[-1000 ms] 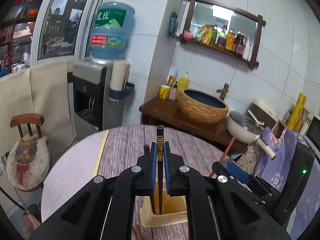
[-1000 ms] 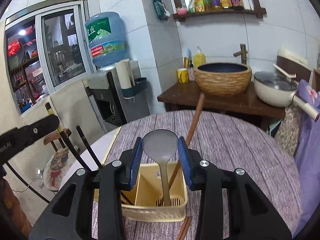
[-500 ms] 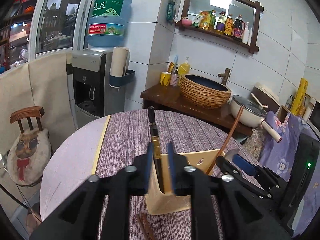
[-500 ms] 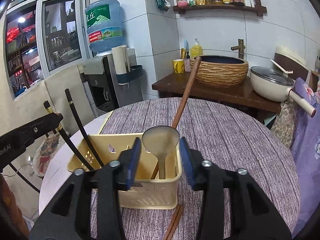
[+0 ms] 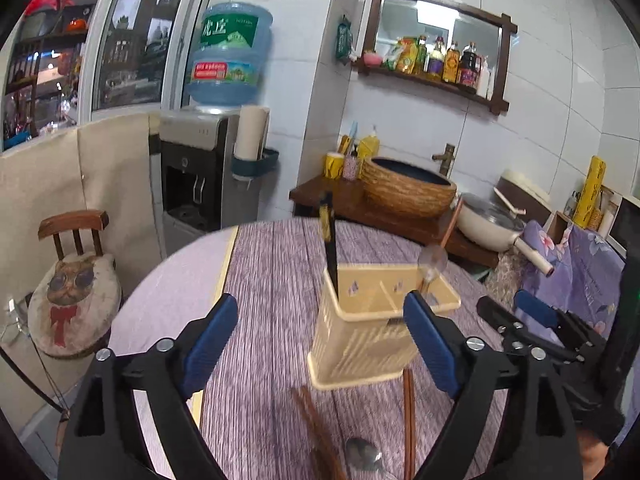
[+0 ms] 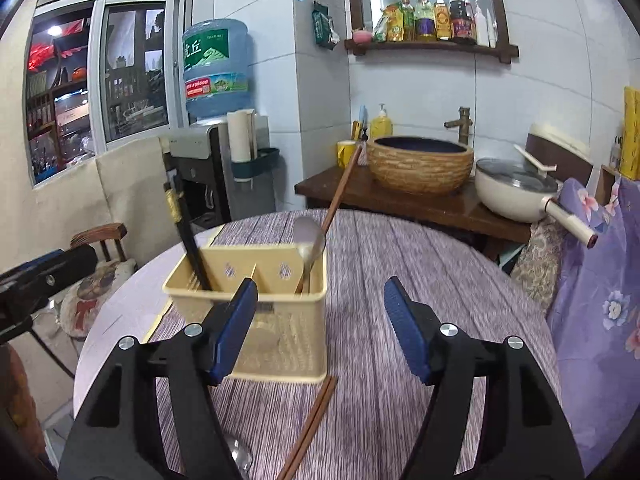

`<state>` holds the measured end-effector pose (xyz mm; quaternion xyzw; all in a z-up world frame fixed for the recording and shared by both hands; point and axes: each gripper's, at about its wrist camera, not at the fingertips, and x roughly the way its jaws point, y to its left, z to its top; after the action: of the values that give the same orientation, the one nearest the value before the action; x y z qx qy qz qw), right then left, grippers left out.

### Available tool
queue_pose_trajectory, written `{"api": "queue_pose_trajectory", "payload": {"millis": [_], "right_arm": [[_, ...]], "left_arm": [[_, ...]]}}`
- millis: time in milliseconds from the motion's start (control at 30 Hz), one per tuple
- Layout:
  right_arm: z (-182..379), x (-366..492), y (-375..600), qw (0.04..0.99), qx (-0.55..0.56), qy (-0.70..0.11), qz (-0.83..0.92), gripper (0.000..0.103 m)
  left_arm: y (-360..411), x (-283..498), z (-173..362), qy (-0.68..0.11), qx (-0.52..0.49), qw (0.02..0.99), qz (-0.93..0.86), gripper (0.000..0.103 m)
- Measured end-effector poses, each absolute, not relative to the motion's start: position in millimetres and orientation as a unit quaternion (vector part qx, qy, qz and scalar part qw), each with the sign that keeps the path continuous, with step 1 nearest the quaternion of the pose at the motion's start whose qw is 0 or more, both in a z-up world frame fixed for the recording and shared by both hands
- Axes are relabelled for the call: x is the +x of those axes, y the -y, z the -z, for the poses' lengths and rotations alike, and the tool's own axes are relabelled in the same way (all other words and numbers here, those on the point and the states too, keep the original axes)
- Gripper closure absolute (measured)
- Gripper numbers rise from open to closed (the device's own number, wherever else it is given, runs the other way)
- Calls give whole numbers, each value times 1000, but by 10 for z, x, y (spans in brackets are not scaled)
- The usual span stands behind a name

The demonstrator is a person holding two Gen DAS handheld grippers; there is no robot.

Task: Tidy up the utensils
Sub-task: 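Open both tools to release the spoon and stick in the holder, then grasp the wooden spoon with the left tool while the right tool grasps the metal spoon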

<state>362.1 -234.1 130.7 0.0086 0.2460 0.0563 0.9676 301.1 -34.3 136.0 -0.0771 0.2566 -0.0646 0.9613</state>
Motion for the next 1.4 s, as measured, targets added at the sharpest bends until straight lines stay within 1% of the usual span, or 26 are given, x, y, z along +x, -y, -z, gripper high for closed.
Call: {"api": "queue_pose_trajectory", "payload": {"millis": [167, 300, 467, 533, 633, 667, 733, 800, 900, 1000, 1167, 1400], "right_arm": [[-1025, 3390, 2300, 949, 0, -308, -72, 37], [-765, 3267, 2238, 939, -21, -337, -69, 37], [-444, 3193, 2294, 924, -8, -377, -57, 38], [-355, 3179, 2322, 919, 0, -390, -51, 39], [-235, 3173, 2381, 912, 9, -408, -40, 44], [-177, 3177, 2399, 908, 12, -416, -36, 45], [-103, 3190, 2419, 903, 17, -428, -33, 53], [-38, 3184, 2426, 899, 24, -436, -38, 57], [-12, 3143, 2342, 898, 19, -433, -73, 59], [-34, 3134, 2155, 892, -13, -429, -138, 59], [-9, 3134, 1970, 882, -73, -430, -179, 59], [8, 3136, 2102, 881, -43, -440, -170, 58]], "left_arm": [[207, 2940, -983, -314, -93, 943, 50, 15], [108, 2913, -656, -358, -103, 927, 45, 15], [16, 2779, -375, -381, -98, 919, 22, 15], [-5, 2751, -286, -388, -100, 916, 19, 17], [12, 2732, -164, -405, -92, 909, 24, 23], [12, 2727, -130, -409, -94, 907, 26, 27], [18, 2728, -63, -419, -99, 902, 33, 32], [42, 2726, -19, -425, -96, 899, 37, 41], [74, 2711, 22, -431, -96, 896, 46, 47], [116, 2681, 45, -436, -87, 894, 53, 51], [193, 2591, 87, -446, -75, 889, 69, 51], [466, 2495, 137, -456, -21, 886, 79, 51]]}}
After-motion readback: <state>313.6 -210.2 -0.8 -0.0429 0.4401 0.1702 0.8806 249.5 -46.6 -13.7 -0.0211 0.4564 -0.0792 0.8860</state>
